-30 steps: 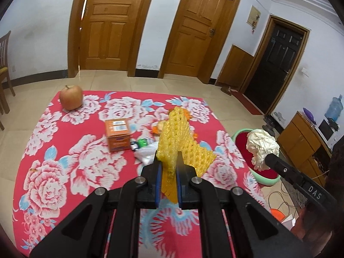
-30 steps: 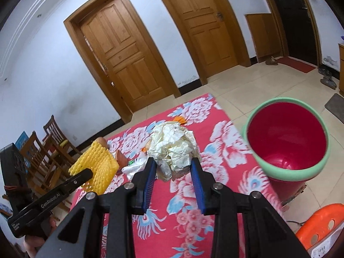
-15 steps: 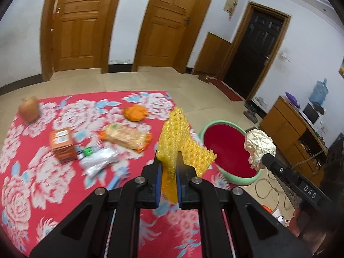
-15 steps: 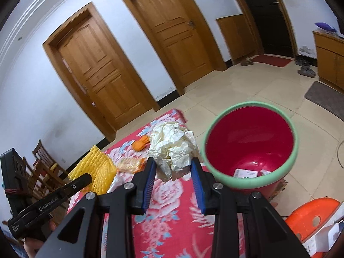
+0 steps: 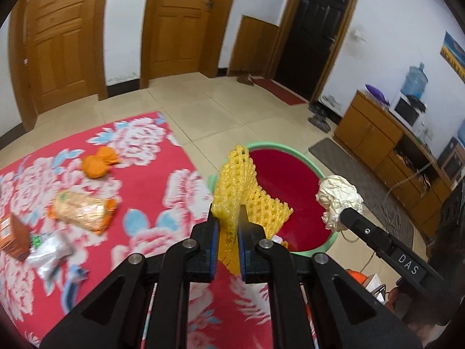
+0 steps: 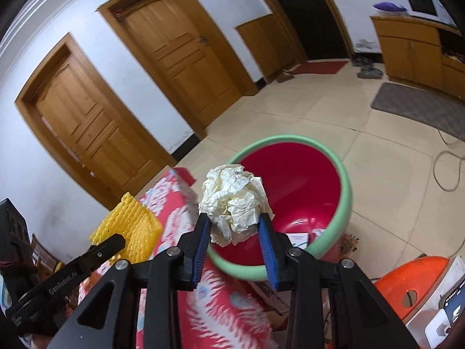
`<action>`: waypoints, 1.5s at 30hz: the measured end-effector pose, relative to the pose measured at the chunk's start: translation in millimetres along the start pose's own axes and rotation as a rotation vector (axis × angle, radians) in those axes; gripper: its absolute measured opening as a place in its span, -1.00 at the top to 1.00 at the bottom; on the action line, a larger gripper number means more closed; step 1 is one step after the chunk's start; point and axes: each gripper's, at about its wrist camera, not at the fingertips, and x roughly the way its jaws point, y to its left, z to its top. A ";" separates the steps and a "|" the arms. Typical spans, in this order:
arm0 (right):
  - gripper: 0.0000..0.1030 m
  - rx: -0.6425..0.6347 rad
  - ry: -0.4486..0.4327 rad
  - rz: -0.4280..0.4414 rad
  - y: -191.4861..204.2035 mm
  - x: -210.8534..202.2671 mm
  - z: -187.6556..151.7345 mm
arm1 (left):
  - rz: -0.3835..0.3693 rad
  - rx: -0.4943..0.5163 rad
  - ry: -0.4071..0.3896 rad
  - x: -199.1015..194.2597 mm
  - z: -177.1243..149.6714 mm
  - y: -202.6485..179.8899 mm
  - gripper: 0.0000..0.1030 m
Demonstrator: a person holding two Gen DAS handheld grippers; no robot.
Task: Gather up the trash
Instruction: 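Carry the foam net and paper over the red bin and open both grippers, then move both tools back to the orange box and bread package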
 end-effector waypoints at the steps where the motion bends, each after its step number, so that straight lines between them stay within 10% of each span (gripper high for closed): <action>1: 0.28 0.014 0.003 -0.006 -5.0 1.9 0.4 | -0.004 0.012 0.016 9.9 -0.1 -6.5 0.81; 13: 0.20 0.118 0.066 -0.047 -42.2 33.1 6.9 | 0.020 0.066 0.103 72.6 4.0 -30.7 0.80; 16: 0.08 0.119 0.070 -0.049 -46.9 36.3 9.0 | 0.019 0.057 0.110 77.2 6.2 -30.4 0.52; 20: 0.01 0.135 0.064 -0.043 -50.0 36.7 11.0 | 0.034 0.059 0.086 72.3 8.4 -30.1 0.25; 45: -0.30 -0.010 0.014 0.042 13.6 -23.5 -5.1 | 0.102 -0.002 -0.011 -14.0 -1.5 1.3 0.09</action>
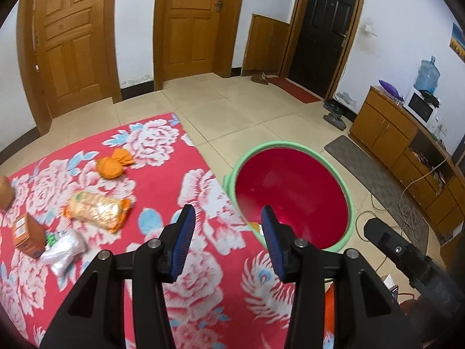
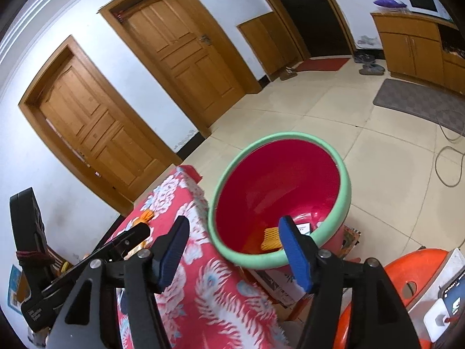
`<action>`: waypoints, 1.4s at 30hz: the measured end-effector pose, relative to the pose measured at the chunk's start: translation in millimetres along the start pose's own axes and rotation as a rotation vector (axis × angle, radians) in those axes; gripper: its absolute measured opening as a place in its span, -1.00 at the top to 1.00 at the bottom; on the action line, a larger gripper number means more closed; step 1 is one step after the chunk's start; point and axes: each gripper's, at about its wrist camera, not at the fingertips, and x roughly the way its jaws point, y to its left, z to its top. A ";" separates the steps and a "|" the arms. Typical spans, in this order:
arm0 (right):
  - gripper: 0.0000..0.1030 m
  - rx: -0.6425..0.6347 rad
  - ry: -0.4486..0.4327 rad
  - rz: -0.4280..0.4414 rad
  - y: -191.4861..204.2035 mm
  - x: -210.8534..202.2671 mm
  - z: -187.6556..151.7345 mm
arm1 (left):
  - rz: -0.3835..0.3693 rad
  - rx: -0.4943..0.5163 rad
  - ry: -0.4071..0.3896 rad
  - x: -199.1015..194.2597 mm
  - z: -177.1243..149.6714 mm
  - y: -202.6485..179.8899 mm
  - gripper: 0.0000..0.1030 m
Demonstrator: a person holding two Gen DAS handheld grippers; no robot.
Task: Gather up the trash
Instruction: 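Move both tools back to the orange box and bread package, then grasp the orange cardboard box with the left gripper while the right grasps the bread package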
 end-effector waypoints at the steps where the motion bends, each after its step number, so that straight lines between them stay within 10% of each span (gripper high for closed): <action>1: -0.30 -0.006 0.002 0.004 1.2 -1.4 -1.6 | 0.006 -0.005 -0.003 -3.9 -1.5 3.4 0.09; 32: -0.33 -0.262 0.108 0.081 126.0 13.4 -39.2 | 0.341 -0.239 -0.051 -67.8 -38.2 207.2 -0.11; 42: -0.35 -0.390 0.162 0.079 171.8 48.5 -45.9 | 0.336 -0.323 -0.021 -43.5 -46.2 245.3 -0.14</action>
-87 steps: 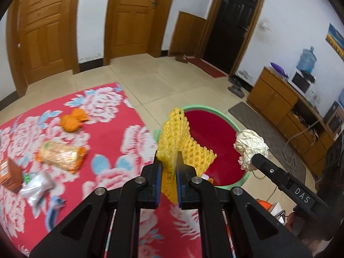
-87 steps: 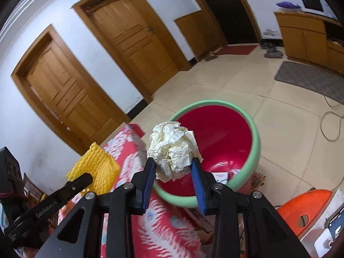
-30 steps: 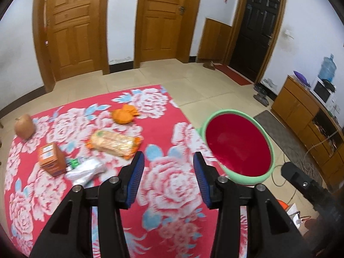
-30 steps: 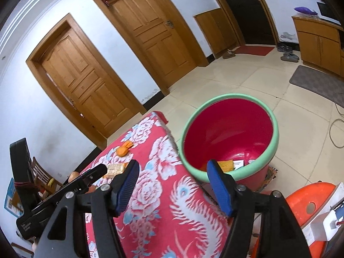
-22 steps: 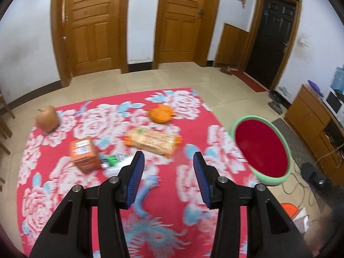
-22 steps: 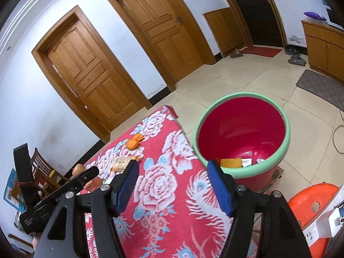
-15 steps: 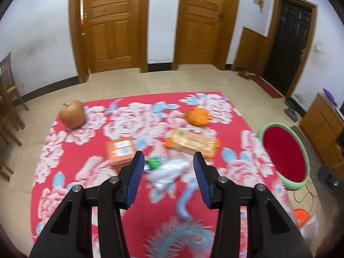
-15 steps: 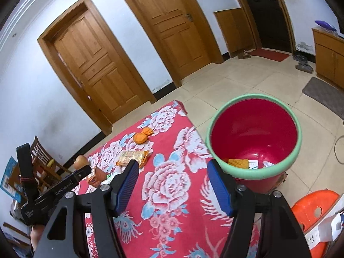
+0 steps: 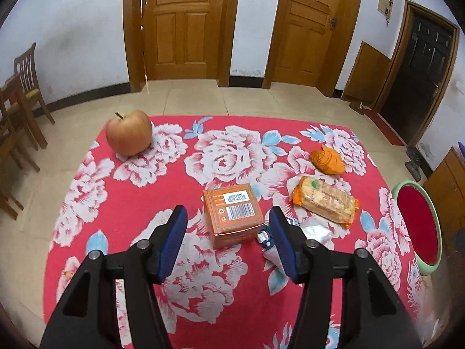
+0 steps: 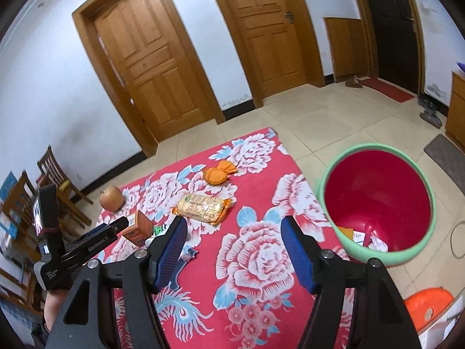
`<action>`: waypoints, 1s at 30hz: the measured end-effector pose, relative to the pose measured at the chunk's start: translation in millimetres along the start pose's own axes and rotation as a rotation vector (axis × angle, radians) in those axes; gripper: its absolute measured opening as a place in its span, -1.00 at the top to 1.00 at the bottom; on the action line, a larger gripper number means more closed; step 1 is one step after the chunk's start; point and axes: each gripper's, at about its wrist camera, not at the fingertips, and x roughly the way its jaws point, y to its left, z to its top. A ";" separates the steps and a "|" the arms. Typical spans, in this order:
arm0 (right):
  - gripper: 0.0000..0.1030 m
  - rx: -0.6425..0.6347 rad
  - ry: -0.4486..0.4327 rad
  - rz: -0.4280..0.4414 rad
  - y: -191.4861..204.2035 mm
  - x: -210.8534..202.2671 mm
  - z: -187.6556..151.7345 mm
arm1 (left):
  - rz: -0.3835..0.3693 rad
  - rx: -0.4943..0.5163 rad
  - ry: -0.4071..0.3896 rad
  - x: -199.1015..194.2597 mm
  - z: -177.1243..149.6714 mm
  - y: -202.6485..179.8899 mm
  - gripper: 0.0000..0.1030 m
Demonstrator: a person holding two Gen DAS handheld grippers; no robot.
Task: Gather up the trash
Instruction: 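Grasp the orange cardboard box with the left gripper while the right grasps the bread package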
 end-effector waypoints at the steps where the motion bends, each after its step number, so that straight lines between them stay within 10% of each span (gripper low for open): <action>1: -0.35 -0.008 0.007 0.001 1.0 3.9 0.9 | -0.003 -0.003 0.004 2.3 -0.3 0.1 -0.14; 30: -0.61 -0.379 0.284 -0.036 50.6 178.7 8.5 | -0.105 -0.053 -0.021 33.2 -3.8 10.0 -0.29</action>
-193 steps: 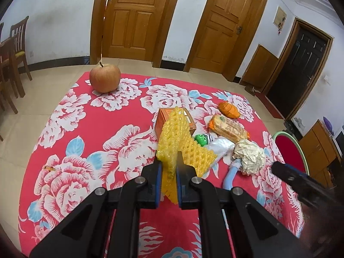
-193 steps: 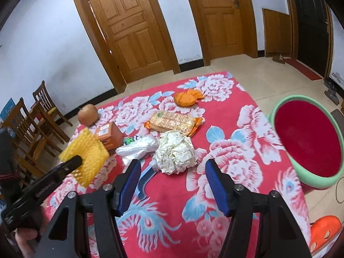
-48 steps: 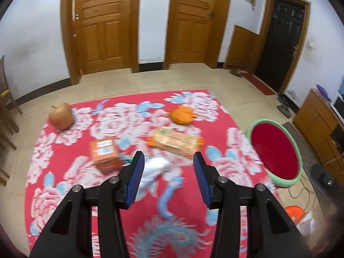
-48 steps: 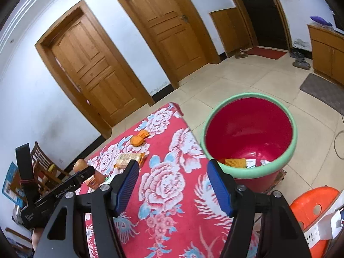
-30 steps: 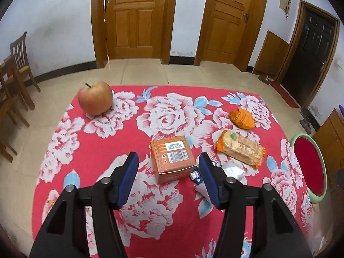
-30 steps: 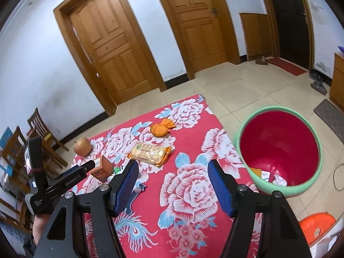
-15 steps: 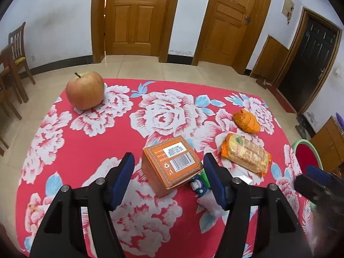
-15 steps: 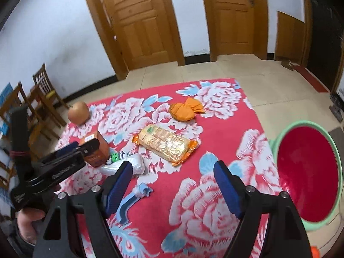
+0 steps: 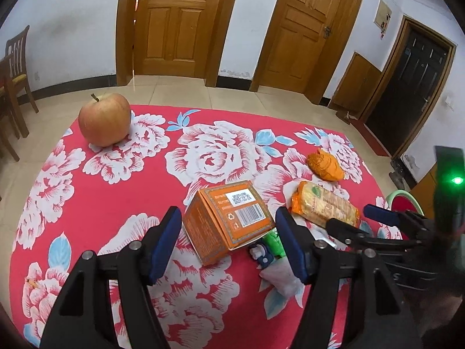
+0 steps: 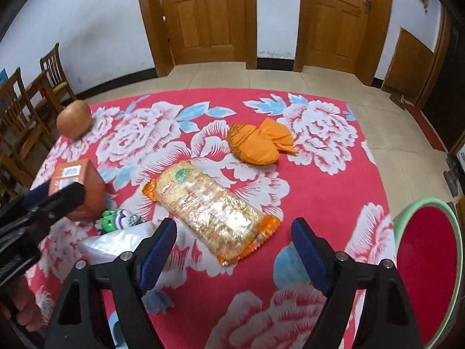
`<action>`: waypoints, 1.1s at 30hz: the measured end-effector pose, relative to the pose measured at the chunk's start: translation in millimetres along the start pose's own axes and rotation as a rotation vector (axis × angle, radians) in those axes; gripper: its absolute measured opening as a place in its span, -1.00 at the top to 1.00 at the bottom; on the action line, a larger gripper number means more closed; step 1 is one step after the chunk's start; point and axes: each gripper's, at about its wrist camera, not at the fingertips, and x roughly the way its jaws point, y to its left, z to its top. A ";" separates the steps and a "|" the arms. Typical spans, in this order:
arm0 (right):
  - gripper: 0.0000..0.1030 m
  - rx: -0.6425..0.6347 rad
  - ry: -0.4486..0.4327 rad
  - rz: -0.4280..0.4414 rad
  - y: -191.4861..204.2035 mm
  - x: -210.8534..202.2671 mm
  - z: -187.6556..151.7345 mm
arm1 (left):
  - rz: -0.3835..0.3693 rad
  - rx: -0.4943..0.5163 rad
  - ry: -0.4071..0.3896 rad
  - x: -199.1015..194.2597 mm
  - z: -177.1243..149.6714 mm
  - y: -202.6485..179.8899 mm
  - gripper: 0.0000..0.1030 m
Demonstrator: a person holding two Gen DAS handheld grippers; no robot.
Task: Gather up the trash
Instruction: 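Grasp the orange cardboard box with the left gripper while the right grasps the bread package, then carry the box and bread package over the red bin and release both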
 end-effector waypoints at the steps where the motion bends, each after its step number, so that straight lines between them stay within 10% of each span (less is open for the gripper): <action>1: -0.61 -0.006 0.004 0.004 0.1 3.1 0.8 | -0.001 -0.003 0.000 0.0 0.0 0.6 -0.29; 33: -0.24 0.149 -0.129 0.074 -24.4 -62.2 -29.7 | 0.020 0.032 0.012 1.6 -4.1 -1.6 -0.24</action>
